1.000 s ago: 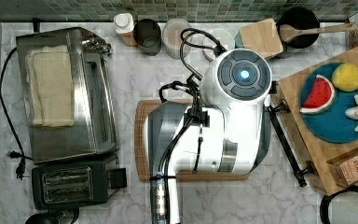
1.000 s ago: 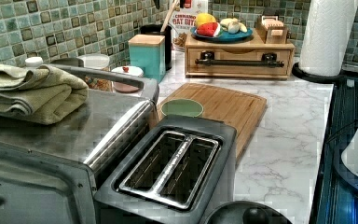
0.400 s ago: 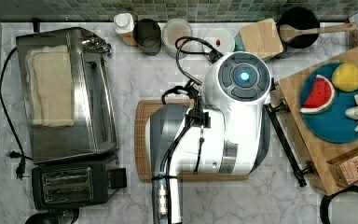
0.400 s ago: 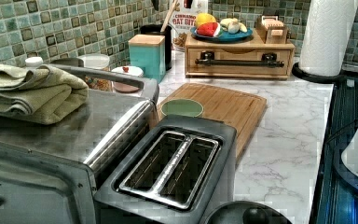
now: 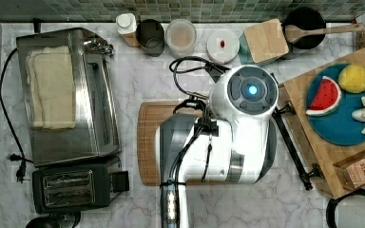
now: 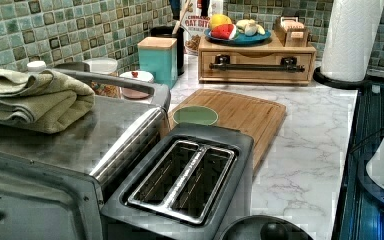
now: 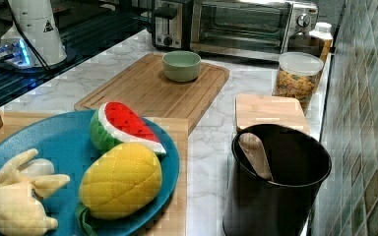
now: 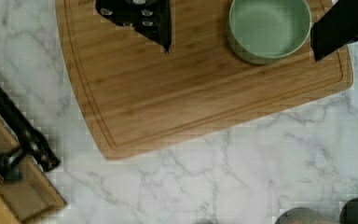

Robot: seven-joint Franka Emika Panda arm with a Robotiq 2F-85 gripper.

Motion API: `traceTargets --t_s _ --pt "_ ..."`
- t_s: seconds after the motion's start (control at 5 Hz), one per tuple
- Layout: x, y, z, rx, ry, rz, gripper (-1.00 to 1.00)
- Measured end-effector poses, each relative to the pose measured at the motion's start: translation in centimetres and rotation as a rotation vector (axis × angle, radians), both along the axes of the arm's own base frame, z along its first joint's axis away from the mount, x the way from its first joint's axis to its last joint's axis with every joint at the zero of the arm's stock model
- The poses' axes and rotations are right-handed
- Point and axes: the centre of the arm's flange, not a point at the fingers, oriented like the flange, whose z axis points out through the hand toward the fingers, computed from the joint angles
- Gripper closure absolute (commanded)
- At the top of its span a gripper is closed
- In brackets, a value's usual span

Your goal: Open the drawer.

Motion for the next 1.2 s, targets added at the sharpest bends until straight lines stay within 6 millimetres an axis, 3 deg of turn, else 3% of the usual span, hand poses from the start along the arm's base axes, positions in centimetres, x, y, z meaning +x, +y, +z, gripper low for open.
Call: traceTargets --t_s 0.2,0.6,1.2 --pt "-1.4 -1.3 -1.4 -0.097 -0.008 0.153 -1.00" --pt "-5.2 -4.2 -3.9 -0.127 -0.085 0.380 -1.00" --pt "-6.7 -8.9 -7.6 -0.170 -0.078 0.580 -1.00"
